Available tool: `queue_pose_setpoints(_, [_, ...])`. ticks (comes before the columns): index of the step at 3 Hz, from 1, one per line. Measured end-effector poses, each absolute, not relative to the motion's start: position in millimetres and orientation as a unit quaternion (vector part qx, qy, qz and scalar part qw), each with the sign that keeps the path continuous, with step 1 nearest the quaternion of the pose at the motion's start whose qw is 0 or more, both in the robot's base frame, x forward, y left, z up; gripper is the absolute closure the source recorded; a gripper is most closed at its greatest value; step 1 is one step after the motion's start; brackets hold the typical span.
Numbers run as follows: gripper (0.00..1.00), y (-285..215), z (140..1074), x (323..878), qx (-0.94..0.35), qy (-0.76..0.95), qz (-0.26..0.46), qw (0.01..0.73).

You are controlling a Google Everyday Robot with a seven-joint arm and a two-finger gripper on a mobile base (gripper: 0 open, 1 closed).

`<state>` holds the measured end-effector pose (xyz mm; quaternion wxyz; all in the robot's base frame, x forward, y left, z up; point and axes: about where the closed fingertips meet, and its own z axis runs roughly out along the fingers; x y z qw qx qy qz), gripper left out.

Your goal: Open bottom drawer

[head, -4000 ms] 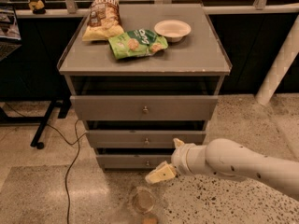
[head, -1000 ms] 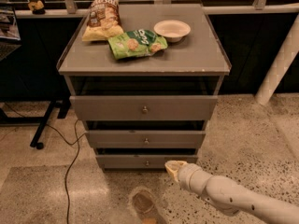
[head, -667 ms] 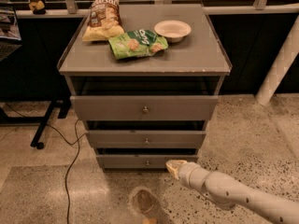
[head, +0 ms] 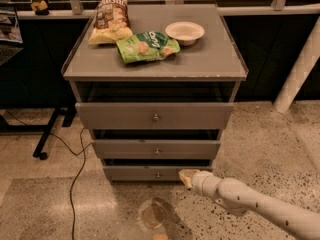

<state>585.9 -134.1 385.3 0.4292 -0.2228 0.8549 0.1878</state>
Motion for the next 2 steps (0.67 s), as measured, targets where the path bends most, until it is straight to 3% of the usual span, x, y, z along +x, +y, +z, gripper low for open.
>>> queue_pose_setpoints(2, [1.00, -139.1, 366.3, 602.6, -0.222, 0.861, 0.198, 0.412])
